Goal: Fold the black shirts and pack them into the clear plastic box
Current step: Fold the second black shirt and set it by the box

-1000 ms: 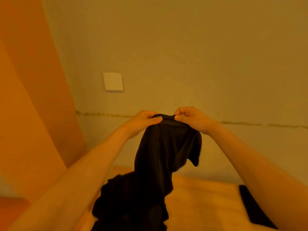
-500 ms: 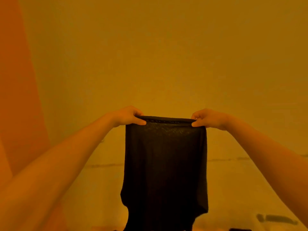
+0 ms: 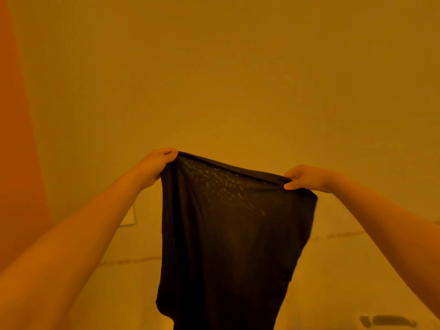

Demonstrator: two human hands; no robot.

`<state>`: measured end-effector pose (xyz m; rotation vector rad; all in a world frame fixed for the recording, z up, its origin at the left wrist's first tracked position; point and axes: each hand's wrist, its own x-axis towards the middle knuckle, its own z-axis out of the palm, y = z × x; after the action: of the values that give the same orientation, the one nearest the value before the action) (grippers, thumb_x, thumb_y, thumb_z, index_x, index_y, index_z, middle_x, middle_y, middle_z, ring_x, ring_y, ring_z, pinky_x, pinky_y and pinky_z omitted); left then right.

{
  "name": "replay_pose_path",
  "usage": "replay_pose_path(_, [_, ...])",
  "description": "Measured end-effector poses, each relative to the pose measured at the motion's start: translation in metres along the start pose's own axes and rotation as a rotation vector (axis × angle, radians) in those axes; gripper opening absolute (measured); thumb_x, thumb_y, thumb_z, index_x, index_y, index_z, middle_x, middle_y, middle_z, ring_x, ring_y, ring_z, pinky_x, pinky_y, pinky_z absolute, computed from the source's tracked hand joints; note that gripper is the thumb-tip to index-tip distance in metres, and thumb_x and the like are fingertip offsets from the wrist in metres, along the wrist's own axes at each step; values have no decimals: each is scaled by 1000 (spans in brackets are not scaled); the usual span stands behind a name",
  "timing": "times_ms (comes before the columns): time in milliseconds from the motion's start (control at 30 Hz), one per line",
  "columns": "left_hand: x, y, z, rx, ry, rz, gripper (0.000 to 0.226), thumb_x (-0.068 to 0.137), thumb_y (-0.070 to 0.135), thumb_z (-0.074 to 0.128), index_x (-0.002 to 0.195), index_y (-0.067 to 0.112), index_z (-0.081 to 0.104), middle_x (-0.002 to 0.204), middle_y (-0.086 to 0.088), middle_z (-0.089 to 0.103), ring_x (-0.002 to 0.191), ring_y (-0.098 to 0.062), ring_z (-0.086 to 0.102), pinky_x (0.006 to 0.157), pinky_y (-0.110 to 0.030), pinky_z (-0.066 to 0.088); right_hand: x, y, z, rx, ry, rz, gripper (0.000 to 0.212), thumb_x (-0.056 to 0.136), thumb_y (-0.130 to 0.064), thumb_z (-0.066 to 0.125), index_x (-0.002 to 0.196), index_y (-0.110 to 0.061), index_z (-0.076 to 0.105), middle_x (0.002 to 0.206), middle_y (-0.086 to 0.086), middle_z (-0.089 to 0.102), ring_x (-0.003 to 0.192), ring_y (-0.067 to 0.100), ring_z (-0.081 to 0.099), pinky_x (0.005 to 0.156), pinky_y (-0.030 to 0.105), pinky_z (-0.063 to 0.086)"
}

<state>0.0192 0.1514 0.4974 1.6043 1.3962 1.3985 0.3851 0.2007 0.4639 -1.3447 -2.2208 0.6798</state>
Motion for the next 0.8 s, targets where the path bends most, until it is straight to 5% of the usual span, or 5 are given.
replay_pose_path(167, [6,-3,5,-115,51,-30,15,95,21,51,86,16,61,90,-4,61,83,-15,58,72,-25,47,0,5,-6,-171,170,-21,16,93,-18,54,79,-13,60,72,1,55,68,16,53,56,23,41])
replay_pose_path(333, [16,0,2,-244,84,-10,12,94,18,51,89,13,61,90,-3,60,82,-12,57,71,-23,47,7,0,-13,-399,300,-101,14,96,-20,47,86,-14,56,81,0,53,84,21,51,69,28,36])
replay_pose_path(500, [27,-1,-9,1,159,60,10,92,9,55,99,5,61,90,-7,60,84,-17,57,71,-25,48,11,-12,-29,-471,242,-101,19,94,-22,51,76,-21,54,76,-5,52,75,16,50,68,27,37])
replay_pose_path(600, [29,0,-19,118,225,133,7,91,9,55,90,10,62,80,-2,58,74,-12,54,65,-20,45,8,-12,-41,-473,189,-29,21,90,-23,58,72,-13,57,73,1,53,68,15,49,63,26,36])
replay_pose_path(800, [30,1,-28,254,165,260,12,91,2,53,87,11,60,79,-3,58,70,-12,54,62,-21,46,3,-4,-53,-327,249,-8,25,89,-13,58,65,-17,56,67,-1,52,69,18,50,60,26,36])
